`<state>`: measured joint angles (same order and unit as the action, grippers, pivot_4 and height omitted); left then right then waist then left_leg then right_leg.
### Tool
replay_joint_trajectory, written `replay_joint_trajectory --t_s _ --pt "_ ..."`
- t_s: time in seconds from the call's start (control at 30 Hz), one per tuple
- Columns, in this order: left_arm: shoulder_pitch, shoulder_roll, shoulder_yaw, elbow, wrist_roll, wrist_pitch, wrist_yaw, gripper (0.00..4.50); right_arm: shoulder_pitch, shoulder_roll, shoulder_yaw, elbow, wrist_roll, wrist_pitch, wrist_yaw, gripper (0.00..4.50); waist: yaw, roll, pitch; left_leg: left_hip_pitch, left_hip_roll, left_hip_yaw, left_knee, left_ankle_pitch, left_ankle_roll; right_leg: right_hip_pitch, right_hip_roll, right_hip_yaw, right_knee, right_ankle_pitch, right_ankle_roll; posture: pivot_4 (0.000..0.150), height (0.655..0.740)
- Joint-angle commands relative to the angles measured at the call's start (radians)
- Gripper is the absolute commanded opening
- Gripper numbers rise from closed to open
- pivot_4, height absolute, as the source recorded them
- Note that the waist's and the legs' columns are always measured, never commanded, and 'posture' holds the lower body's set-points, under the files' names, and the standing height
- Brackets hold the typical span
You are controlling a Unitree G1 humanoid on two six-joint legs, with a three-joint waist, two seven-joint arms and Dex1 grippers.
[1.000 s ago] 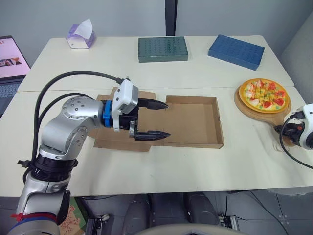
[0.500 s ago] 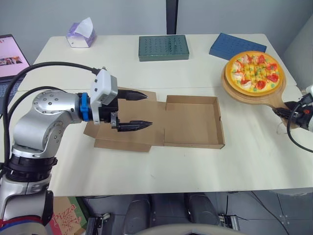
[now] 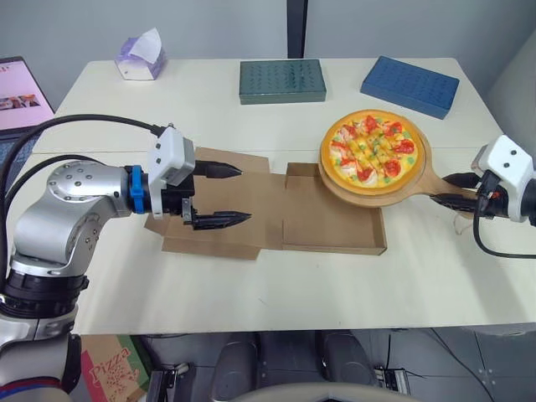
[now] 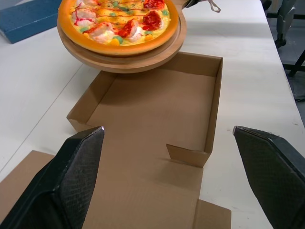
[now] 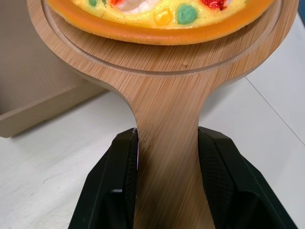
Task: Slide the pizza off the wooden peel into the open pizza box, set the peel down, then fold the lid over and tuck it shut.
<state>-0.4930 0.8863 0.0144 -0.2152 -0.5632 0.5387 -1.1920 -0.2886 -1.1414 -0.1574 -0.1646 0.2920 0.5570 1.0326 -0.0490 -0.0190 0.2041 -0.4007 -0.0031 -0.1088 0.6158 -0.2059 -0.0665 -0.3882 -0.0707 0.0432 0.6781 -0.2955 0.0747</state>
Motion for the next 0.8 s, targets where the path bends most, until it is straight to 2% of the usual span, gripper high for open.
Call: replay_joint_trajectory --t_s 0.03,0.27,0.8 --pt "0.001 0.022 0.037 -0.007 0.004 -0.012 -0.005 4.5 -0.028 -0.033 -0.026 -0.05 -0.036 -0.097 0.004 1.56 0.001 0.0 0.0 0.0 0.0 0.0 0.0 0.0 0.0 0.0 0.0 0.0 0.0 0.0 0.0 0.15 0.7279" --pt "0.011 0.023 0.034 -0.008 0.008 -0.015 -0.009 4.5 -0.031 -0.032 -0.007 -0.025 -0.106 -0.222 0.007 1.56 0.0 0.0 0.0 0.0 0.0 0.0 0.0 0.0 0.0 0.0 0.0 0.0 0.0 0.0 0.0 0.15 0.7279" --pt "0.016 0.016 0.027 0.009 0.025 -0.04 -0.033 4.5 -0.119 -0.001 0.003 0.073 -0.225 -0.342 -0.062 1.56 -0.001 0.0 0.0 0.0 0.0 0.0 0.0 0.0 0.0 0.0 0.0 0.0 0.0 0.0 0.0 0.15 0.7279"
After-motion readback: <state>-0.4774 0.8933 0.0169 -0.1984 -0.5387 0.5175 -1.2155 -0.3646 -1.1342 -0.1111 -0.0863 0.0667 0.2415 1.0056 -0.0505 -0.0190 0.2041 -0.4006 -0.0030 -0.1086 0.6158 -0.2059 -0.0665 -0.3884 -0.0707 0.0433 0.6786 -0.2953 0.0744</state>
